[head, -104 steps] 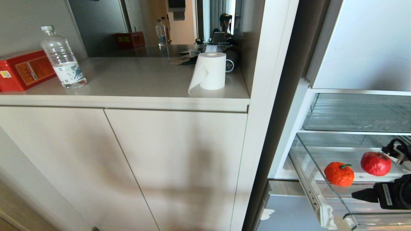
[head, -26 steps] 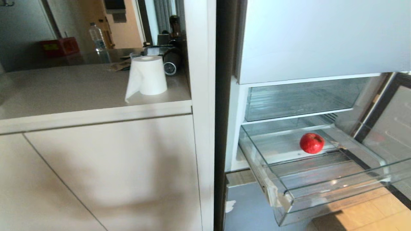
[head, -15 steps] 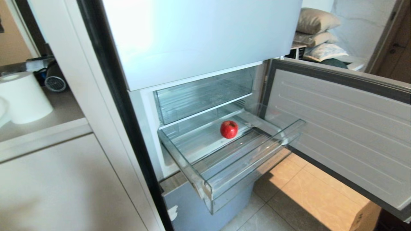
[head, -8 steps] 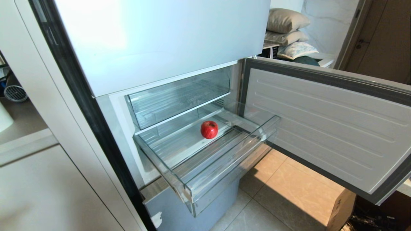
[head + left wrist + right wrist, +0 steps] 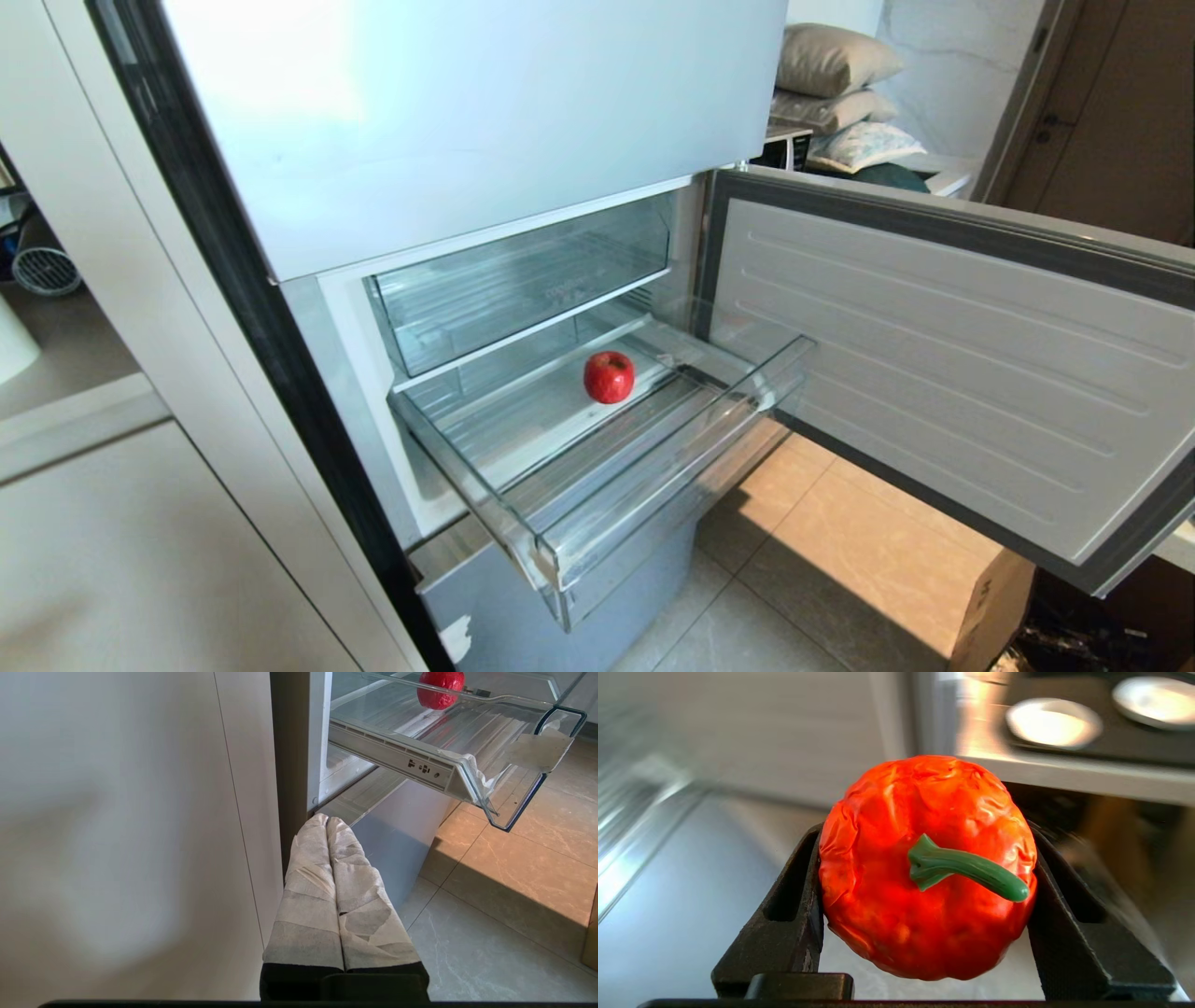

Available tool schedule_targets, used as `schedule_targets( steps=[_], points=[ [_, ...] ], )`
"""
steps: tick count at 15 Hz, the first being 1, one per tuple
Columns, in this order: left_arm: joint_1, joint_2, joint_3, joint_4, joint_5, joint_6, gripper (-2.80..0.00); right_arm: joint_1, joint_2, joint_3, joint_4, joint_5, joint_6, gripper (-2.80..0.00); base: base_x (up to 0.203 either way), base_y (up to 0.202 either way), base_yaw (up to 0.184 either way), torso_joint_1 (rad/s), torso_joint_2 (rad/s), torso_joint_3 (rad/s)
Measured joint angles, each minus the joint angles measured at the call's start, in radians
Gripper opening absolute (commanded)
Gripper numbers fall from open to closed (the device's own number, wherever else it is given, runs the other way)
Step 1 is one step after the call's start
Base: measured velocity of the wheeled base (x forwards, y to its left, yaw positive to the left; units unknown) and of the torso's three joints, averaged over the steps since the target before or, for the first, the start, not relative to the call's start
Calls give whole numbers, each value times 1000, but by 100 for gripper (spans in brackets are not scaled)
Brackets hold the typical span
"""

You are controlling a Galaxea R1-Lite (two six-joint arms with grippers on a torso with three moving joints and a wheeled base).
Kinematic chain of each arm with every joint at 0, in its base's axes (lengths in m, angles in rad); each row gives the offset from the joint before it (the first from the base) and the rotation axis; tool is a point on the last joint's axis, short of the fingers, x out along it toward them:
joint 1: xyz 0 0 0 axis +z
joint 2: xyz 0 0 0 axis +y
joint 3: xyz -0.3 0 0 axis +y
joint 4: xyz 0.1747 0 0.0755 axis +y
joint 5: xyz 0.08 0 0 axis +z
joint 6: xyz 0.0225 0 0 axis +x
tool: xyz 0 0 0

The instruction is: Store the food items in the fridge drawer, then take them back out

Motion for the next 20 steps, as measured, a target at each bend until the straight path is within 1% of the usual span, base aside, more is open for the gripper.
schedule_targets(
  steps=[2, 4, 5, 6, 8, 10, 12, 15, 20],
  points=[
    [0, 0, 0, 0, 0, 0, -280, -199, 125, -75, -2, 49, 14, -280, 0, 0, 0, 0, 0, 0],
    [0, 0, 0, 0, 0, 0, -280, -397, 240, -139, -23, 126, 17, -280, 0, 0, 0, 0, 0, 0],
    [0, 0, 0, 0, 0, 0, -280, -491, 303, -163, -61, 172, 15, -280, 0, 0, 0, 0, 0, 0],
    [0, 0, 0, 0, 0, 0, -280, -567, 365, -182, -114, 211, 11, -280, 0, 0, 0, 0, 0, 0],
    [0, 0, 0, 0, 0, 0, -280, -676, 481, -216, -211, 253, -1, -280, 0, 0, 0, 0, 0, 0],
    [0, 0, 0, 0, 0, 0, -280, -747, 592, -250, -276, 271, -5, -280, 0, 0, 0, 0, 0, 0],
    [1, 0, 0, 0, 0, 0, -280, -788, 704, -289, -350, 279, -5, -280, 0, 0, 0, 0, 0, 0],
    [0, 0, 0, 0, 0, 0, -280, -810, 886, -371, -417, 283, -4, -280, 0, 0, 0, 0, 0, 0],
    [0, 0, 0, 0, 0, 0, -280, -815, 1181, -565, -431, 284, -3, -280, 0, 0, 0, 0, 0, 0]
  ],
)
